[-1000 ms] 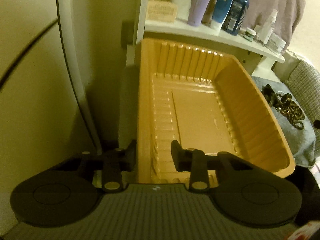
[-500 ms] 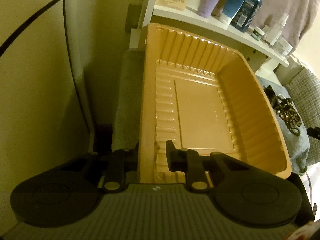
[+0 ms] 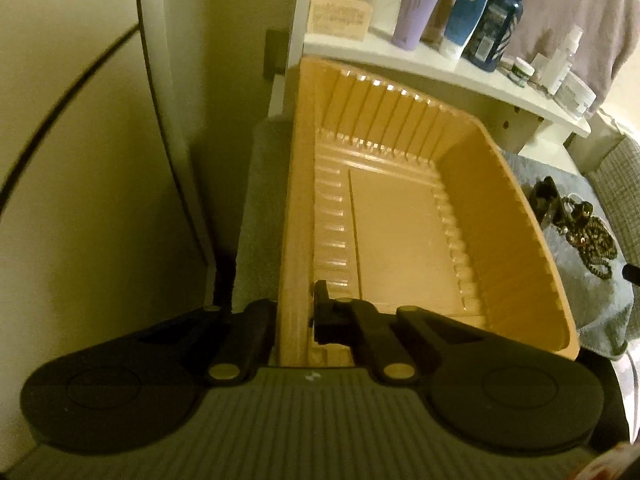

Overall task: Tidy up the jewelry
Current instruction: 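Grasp the orange tray rim with the left gripper and pull it closer, then grasp the black wristwatch with the right gripper while the left gripper holds the tray, then carry the watch into the orange tray and open the right gripper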

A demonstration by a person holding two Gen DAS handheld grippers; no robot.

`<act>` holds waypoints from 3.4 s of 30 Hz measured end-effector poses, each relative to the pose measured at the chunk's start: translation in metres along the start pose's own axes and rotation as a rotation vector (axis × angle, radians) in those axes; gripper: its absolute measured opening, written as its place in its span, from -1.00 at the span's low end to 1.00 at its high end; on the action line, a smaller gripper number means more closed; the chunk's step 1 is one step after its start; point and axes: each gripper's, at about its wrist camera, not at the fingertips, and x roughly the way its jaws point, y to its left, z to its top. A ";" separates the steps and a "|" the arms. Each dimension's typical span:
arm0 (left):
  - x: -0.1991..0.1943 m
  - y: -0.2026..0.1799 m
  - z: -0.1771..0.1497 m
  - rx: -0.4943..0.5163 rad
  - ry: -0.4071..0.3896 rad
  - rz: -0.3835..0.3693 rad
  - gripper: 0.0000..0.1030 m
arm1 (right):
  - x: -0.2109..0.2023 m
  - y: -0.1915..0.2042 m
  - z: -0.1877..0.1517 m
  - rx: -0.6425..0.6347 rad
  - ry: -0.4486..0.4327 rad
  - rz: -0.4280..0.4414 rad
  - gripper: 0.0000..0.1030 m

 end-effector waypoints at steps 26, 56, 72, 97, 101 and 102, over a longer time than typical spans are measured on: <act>-0.048 -0.108 -0.014 0.224 -0.185 0.313 -0.96 | 0.046 -0.062 -0.011 -0.084 0.026 0.027 -0.05; -0.044 -0.103 -0.013 0.201 -0.185 0.296 -0.96 | 0.087 0.017 0.037 -0.207 -0.056 0.220 -0.85; -0.037 -0.107 -0.021 0.279 -0.220 0.320 -0.96 | 0.035 0.056 0.057 -0.360 -0.171 0.328 -0.89; -0.035 -0.101 -0.027 0.269 -0.231 0.295 -0.96 | 0.040 0.139 0.002 -0.518 -0.022 0.700 -0.17; -0.035 -0.099 -0.028 0.260 -0.231 0.291 -0.96 | 0.035 0.122 0.001 -0.488 -0.038 0.655 -0.16; -0.035 -0.099 -0.028 0.258 -0.230 0.291 -0.96 | 0.034 0.116 0.001 -0.476 -0.041 0.637 -0.16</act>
